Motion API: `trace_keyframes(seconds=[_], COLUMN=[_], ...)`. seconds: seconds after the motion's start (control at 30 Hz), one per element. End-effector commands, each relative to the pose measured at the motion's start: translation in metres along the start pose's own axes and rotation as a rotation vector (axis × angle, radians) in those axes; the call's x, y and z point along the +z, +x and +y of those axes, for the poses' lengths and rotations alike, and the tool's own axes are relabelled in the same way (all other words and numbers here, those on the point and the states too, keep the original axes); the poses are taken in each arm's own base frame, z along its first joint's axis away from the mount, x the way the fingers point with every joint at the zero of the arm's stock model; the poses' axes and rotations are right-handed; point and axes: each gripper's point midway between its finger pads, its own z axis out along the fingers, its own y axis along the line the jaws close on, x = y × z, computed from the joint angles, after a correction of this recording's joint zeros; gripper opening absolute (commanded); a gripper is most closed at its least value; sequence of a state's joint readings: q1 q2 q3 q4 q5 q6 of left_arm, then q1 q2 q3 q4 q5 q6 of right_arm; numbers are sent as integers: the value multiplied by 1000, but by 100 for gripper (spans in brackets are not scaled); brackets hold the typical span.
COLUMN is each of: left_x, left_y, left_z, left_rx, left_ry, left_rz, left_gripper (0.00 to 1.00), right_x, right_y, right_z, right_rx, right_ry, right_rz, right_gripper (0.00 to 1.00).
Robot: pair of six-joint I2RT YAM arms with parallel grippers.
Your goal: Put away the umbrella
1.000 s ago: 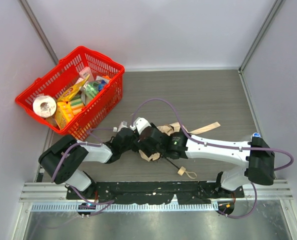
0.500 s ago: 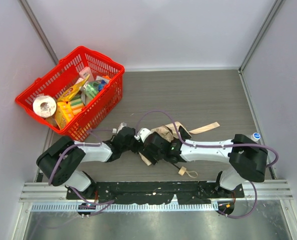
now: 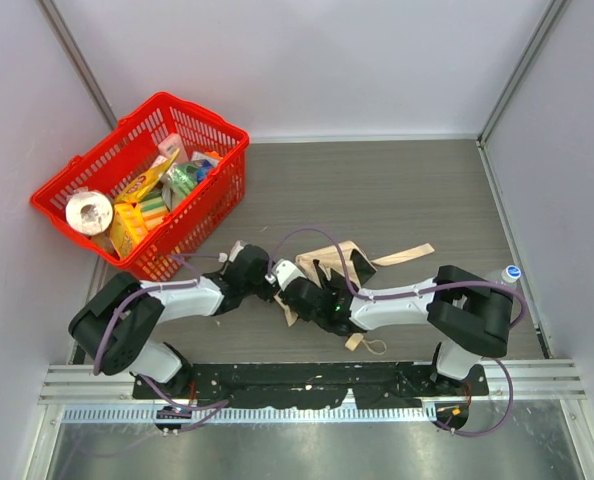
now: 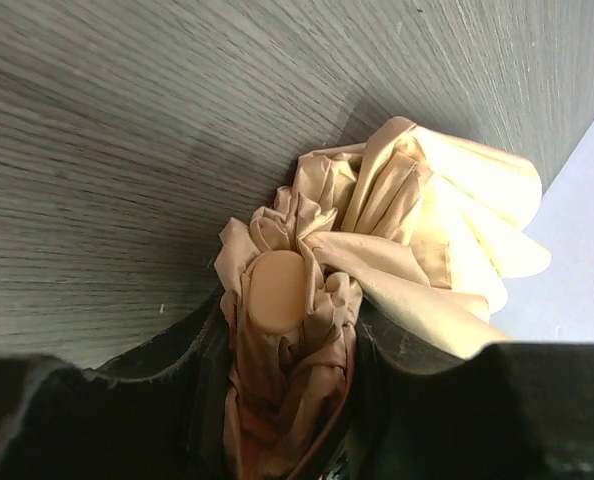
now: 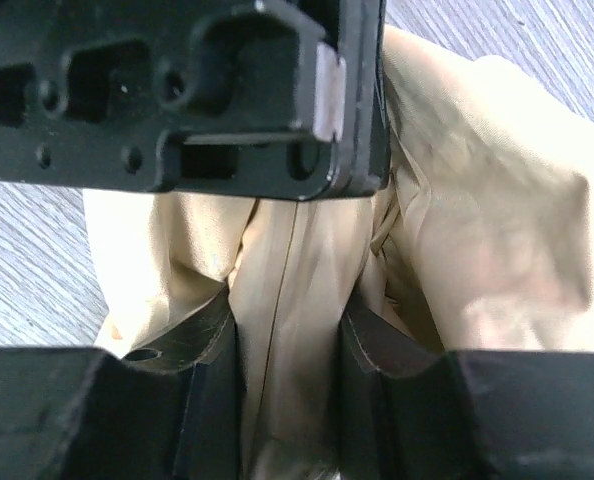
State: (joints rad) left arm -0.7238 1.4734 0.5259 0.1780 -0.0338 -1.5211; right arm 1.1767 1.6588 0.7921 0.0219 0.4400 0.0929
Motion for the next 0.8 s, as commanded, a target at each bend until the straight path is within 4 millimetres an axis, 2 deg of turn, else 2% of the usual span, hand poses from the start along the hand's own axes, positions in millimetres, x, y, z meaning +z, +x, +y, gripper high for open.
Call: trace_keyframes(seconds=[0.0, 0.03, 0.07, 0.1, 0.13, 0.17, 0.2, 0.23, 0.27, 0.3, 0.47, 0.5, 0.57, 0.7, 0.77], left_x=[-5, -6, -7, -8, -10, -13, -15, -17, -20, -23, -36, -36, -34, -27, -21], left_y=[-9, -12, -15, -19, -23, -28, -32, -35, -38, -38, -43, -44, -44, -44, -45], left_z=[24, 22, 19, 18, 16, 14, 14, 13, 9, 7, -1, 2, 9, 20, 25], left_rx=[9, 14, 27, 41, 48, 56, 61, 69, 86, 102, 178, 182, 186, 168, 166], left_ry=[-83, -70, -51, -32, -8, 17, 33, 50, 71, 82, 122, 114, 80, 48, 32], left_rz=[-27, -32, -39, -50, -65, -88, -109, -125, -135, -140, -169, -175, -174, -173, -177], left_gripper=[0, 0, 5, 26, 43, 64, 75, 86, 97, 100, 100, 100, 100, 98, 94], right_x=[14, 16, 15, 16, 14, 14, 9, 12, 7, 8, -2, -7, -13, -15, -12], right_y=[40, 43, 40, 47, 45, 46, 42, 40, 37, 37, 27, 27, 11, 9, 8], right_z=[22, 20, 29, 27, 36, 34, 43, 37, 47, 45, 52, 56, 51, 47, 45], right_rx=[43, 54, 73, 99, 129, 176, 202, 248, 266, 301, 446, 469, 526, 613, 630], right_ry=[-129, -146, -212, -238, -325, -361, -450, -467, -548, -577, -788, -847, -919, -981, -985], right_rz=[77, 87, 70, 81, 65, 66, 44, 41, 39, 46, 35, 37, -35, -27, -21], right_gripper=[1, 1, 1, 1, 1, 1, 1, 1, 1, 1, 1, 1, 1, 1, 1])
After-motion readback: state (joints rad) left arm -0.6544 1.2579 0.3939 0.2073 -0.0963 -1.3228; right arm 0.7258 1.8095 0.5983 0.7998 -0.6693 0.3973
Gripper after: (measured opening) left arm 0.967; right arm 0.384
